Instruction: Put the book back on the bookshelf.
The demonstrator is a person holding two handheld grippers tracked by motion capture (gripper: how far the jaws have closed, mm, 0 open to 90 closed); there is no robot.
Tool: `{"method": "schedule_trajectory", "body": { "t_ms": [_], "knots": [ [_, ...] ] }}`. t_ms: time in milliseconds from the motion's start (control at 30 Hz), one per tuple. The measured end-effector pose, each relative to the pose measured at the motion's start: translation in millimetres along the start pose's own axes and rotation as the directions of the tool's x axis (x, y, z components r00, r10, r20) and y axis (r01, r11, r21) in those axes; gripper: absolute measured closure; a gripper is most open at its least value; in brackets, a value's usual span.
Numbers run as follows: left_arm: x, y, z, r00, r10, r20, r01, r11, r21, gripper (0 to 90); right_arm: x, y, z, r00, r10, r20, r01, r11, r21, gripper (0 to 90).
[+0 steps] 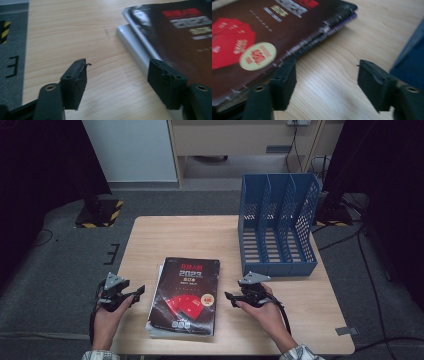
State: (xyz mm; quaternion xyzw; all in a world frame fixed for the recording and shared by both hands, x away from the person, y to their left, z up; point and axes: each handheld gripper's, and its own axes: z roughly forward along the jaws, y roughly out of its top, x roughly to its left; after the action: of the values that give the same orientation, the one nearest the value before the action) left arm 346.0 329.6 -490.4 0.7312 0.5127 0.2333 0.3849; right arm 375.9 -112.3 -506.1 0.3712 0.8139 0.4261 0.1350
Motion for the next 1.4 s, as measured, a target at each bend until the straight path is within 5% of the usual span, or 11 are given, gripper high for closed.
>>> {"method": "schedule_trajectory", "body": {
  "t_ms": [133, 267, 333, 567, 733, 967, 1100, 1400],
  "knots": [
    [-14.2, 4.9, -3.9, 0.9982, -0.015, 0.058, 0.017, 0.9994, -0.029, 40.0, 7.7, 5.1, -0.1, 0.9987, -0.04, -0.03, 0.039, 0.998, -0.054, 44.3],
    [-34.2, 9.4, 5.3, 0.9959, 0.031, 0.085, -0.031, 0.9995, -0.006, 44.8, 17.3, 8.1, -1.0, 0.9957, -0.041, -0.083, 0.036, 0.998, -0.058, 51.9],
    [-38.7, 9.3, 9.6, 0.995, 0.046, 0.089, -0.047, 0.9988, 0.012, 46.5, 20.5, 10.7, 2.4, 0.9908, 0.005, -0.135, -0.013, 0.998, -0.061, 49.8],
    [-53.6, 7.1, 24.2, 0.9916, 0.071, 0.108, -0.077, 0.9958, 0.05, 45.9, 28.3, 8.1, 21.3, 0.9811, -0.001, -0.193, 0.008, 0.999, 0.037, 35.7],
    [-56.5, 5.9, 28.8, 0.99, 0.063, 0.126, -0.072, 0.9954, 0.064, 46.0, 31.8, 6.7, 28.1, 0.9681, 0.049, -0.246, -0.035, 0.997, 0.063, 32.3],
    [-55.7, 2.3, 29.6, 0.9894, 0.038, 0.14, -0.048, 0.9966, 0.066, 45.0, 33.6, 7.6, 32.8, 0.9665, 0.074, -0.246, -0.058, 0.996, 0.071, 28.8],
    [-56.0, 2.1, 29.6, 0.9896, 0.041, 0.137, -0.051, 0.9964, 0.067, 44.9, 31.1, 5.2, 33.4, 0.9563, 0.111, -0.271, -0.09, 0.992, 0.09, 29.4],
    [-55.8, 2.2, 29.5, 0.9892, 0.051, 0.137, -0.061, 0.9957, 0.069, 44.8, 41.4, 10.0, 27.4, 0.967, 0.058, -0.248, -0.035, 0.995, 0.097, 29.5]
  ]
}}
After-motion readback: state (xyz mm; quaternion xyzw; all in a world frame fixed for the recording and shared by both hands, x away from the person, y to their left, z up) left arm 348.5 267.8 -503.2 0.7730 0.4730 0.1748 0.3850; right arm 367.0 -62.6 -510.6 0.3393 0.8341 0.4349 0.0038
